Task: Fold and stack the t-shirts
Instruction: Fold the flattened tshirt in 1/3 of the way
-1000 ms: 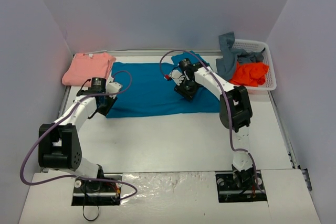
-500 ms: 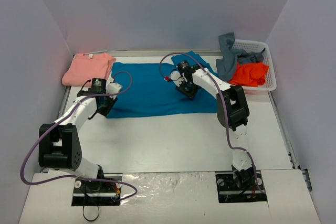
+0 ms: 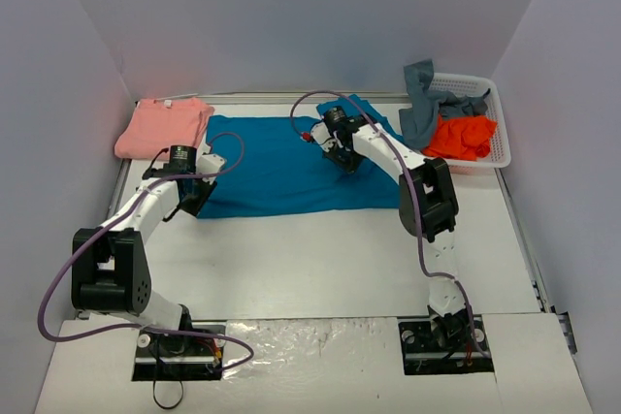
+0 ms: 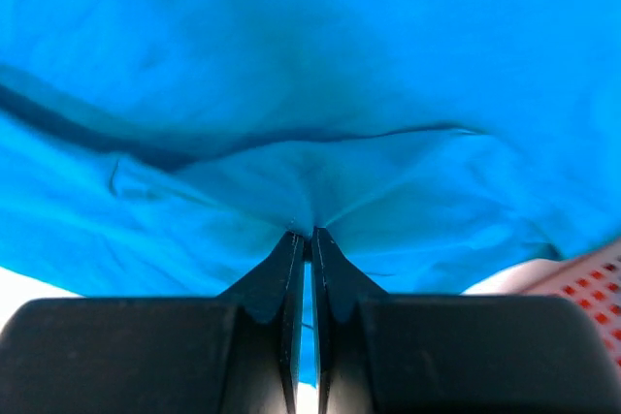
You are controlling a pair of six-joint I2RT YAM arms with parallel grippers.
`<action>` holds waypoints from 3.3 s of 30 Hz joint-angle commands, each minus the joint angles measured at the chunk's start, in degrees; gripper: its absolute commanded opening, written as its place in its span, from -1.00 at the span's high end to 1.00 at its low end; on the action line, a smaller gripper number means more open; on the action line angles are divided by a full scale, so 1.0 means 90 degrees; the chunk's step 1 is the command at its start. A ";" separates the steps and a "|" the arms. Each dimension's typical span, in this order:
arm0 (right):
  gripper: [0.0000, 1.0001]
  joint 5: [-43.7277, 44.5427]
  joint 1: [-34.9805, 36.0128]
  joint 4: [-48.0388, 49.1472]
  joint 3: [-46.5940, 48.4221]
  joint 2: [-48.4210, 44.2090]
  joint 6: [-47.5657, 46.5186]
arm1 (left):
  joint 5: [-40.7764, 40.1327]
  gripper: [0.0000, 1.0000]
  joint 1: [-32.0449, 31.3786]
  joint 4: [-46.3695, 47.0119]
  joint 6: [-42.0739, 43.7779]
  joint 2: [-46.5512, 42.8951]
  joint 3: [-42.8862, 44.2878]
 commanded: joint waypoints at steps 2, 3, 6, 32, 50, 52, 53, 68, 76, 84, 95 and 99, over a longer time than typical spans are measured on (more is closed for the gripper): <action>1.00 0.0441 0.0054 0.0013 0.0488 0.0189 0.0145 | 0.0027 0.35 0.0031 -0.0028 -0.0078 -0.0073 0.0017; 1.00 0.0442 0.0064 0.0033 0.0527 0.0257 0.0144 | 0.0027 0.35 0.0041 -0.0028 -0.0088 -0.0073 0.0017; 1.00 0.0452 0.0084 0.0024 0.0684 0.0384 0.0144 | 0.0027 0.35 0.0041 -0.0047 -0.0069 -0.0093 0.0017; 0.21 0.0832 -0.0141 0.0648 -0.0770 -0.1704 0.0193 | 0.0105 0.35 -0.0242 -0.0223 0.0458 -0.0356 -0.0217; 0.21 0.0627 -0.0649 0.0668 -0.4168 -0.3775 0.0369 | -0.0988 0.37 -0.1014 0.0636 0.0537 0.0874 -0.0422; 0.21 0.0569 -0.0659 0.0678 -0.4267 -0.3795 0.0389 | -0.1037 0.37 -0.1014 0.0675 0.0517 0.0932 -0.0393; 0.21 0.0569 -0.0659 0.0687 -0.4354 -0.3805 0.0389 | -0.1027 0.37 -0.1014 0.0694 0.0527 0.0942 -0.0383; 0.21 0.0725 -0.0727 0.0746 -0.4931 -0.3815 0.0389 | -0.0949 0.37 -0.1034 0.0802 0.0625 0.0874 -0.0510; 0.19 0.0764 -0.0815 0.0649 -0.5311 -0.4117 0.0204 | -0.1125 0.35 -0.1034 0.0841 0.0713 0.1440 -0.0335; 0.19 0.0745 -0.1088 0.0609 -0.5361 -0.4128 0.0057 | -0.1076 0.95 -0.1034 0.0617 0.0820 0.1597 -0.0158; 0.20 0.0130 -0.1811 0.0639 -0.5215 -0.3640 -0.0343 | -0.0842 0.95 -0.1034 0.0412 0.0830 0.1294 -0.0266; 0.21 -0.0056 -0.2016 0.0727 -0.4971 -0.3318 -0.0490 | -0.0754 0.95 -0.1034 0.0372 0.0771 0.1216 -0.0285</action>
